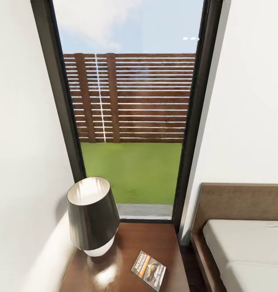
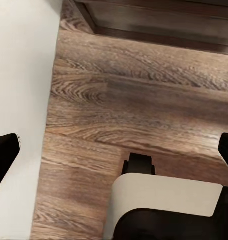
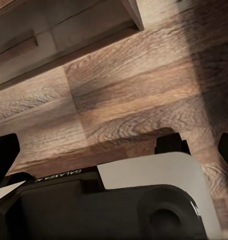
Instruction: In the bedroom, move the book from the bed onto either nightstand, and place the two sandals side by side next to the bed.
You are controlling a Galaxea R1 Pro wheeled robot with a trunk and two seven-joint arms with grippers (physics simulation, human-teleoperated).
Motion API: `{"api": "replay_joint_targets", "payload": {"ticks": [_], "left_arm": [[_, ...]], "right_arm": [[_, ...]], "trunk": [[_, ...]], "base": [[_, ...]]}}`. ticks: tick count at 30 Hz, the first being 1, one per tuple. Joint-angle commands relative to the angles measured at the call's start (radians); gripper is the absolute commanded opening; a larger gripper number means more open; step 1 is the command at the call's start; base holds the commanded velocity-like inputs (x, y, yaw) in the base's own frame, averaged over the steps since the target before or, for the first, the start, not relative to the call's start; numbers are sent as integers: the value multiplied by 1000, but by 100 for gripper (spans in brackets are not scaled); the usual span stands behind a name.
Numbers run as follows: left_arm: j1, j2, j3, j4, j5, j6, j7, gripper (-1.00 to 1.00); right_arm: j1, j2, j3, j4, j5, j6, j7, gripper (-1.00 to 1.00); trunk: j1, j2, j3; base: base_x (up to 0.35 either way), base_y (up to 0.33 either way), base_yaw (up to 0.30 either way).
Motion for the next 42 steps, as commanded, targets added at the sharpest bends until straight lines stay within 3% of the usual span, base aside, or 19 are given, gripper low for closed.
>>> {"api": "replay_joint_targets", "payload": {"ticks": [1,42], "left_arm": [[2,0,-9,0,9,-3,2,100],[11,-2,-6,-1,10,-9,1,100]], "right_arm": [[-1,0,0,5,-10,-5,5,100],[4,13,-1,4,-12,-5,4,100]], "trunk": [[-4,7,2],[-4,7,2]], "base": [[0,0,0],[0,0,0]]}}
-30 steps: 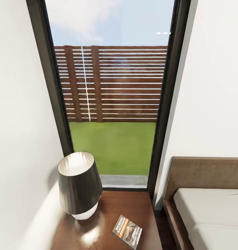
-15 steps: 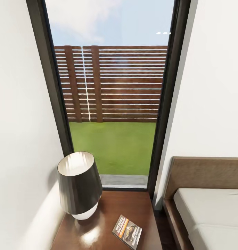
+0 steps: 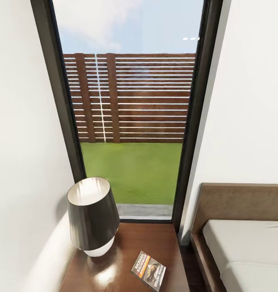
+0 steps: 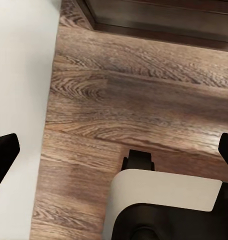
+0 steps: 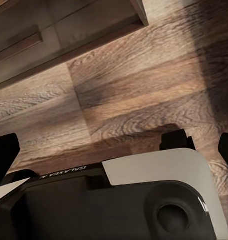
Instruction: In the bedroom, move the book from the bed onto either nightstand, and place the two sandals side by side next to the bed.
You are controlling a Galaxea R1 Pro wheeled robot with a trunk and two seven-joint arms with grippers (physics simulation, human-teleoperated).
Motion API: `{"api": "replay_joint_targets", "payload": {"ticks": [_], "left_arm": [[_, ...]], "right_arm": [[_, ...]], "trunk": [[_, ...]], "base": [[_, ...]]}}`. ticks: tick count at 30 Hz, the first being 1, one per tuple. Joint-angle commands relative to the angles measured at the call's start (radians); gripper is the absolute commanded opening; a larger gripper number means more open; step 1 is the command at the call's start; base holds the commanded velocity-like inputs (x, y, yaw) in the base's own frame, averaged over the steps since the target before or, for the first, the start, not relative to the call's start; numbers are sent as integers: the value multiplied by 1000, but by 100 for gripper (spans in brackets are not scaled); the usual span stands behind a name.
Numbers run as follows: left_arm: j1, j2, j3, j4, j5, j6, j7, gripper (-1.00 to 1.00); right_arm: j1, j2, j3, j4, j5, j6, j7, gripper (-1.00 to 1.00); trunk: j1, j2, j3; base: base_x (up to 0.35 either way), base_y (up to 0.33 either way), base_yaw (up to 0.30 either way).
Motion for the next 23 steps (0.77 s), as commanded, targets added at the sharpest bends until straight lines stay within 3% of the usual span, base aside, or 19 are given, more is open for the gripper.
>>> {"api": "replay_joint_targets", "payload": {"ticks": [1,23], "left_arm": [[-1,0,-9,1,9,-3,2,100],[-1,0,-9,0,9,-3,2,100]], "right_arm": [[-2,0,0,5,-10,-5,6,100],[-2,0,0,5,-10,-5,6,100]], "trunk": [[0,-1,-1],[0,-1,-1]], "base": [[0,0,0],[0,0,0]]}}
